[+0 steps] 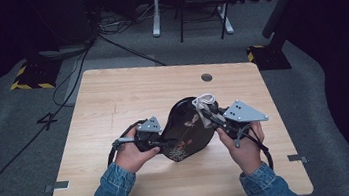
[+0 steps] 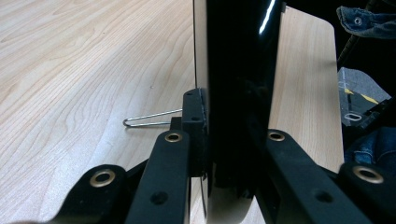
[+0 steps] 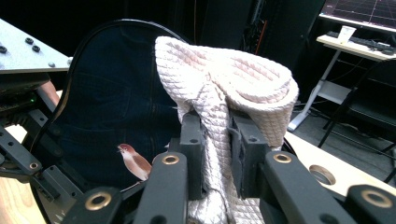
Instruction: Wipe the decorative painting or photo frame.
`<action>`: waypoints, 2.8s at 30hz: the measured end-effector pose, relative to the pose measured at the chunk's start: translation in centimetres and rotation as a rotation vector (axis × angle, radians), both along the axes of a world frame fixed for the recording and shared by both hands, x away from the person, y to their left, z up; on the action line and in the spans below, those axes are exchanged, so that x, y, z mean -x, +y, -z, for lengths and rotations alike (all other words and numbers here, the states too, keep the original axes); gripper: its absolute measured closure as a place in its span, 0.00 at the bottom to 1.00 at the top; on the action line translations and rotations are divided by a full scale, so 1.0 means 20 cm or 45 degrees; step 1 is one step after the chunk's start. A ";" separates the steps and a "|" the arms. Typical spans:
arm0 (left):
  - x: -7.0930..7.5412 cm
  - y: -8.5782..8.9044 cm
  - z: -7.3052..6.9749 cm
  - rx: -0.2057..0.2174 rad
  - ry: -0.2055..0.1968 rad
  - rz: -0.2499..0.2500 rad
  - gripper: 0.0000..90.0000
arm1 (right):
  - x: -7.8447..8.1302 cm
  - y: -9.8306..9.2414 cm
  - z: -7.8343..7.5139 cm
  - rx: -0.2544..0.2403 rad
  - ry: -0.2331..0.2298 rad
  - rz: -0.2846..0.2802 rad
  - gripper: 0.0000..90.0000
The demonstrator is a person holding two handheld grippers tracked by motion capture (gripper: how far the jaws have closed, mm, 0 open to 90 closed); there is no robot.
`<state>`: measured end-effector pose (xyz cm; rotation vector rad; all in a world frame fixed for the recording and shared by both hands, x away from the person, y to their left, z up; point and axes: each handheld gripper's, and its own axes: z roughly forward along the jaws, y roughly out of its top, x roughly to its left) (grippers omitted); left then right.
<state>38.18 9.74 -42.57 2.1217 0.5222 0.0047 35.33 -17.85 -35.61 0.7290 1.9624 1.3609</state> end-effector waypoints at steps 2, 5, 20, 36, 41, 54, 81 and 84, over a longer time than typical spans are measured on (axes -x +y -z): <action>0.00 0.00 0.00 -0.008 -0.001 -0.002 0.89 | 0.00 0.01 0.00 0.005 -0.003 -0.009 0.85; 0.00 -0.01 0.00 -0.021 -0.007 -0.001 0.89 | 0.01 0.07 0.00 0.015 -0.004 -0.049 0.85; 0.01 -0.02 -0.01 -0.020 -0.010 -0.001 0.89 | 0.04 0.13 0.01 0.056 -0.005 -0.123 0.85; 0.01 -0.02 -0.01 -0.030 -0.019 0.001 0.89 | -0.05 -0.12 0.07 0.031 0.073 0.073 0.85; 0.01 -0.02 -0.01 -0.031 -0.019 0.003 0.89 | -0.05 -0.14 0.08 0.014 0.094 0.091 0.85; 0.01 -0.03 -0.01 -0.046 -0.014 -0.010 0.89 | 0.02 0.08 0.07 0.055 0.075 -0.068 0.85; 0.00 -0.03 -0.01 -0.031 -0.010 -0.006 0.89 | -0.05 -0.11 0.09 0.015 0.092 0.044 0.85; 0.00 -0.03 -0.01 -0.029 -0.007 -0.004 0.89 | -0.06 -0.15 0.09 0.016 0.098 0.088 0.85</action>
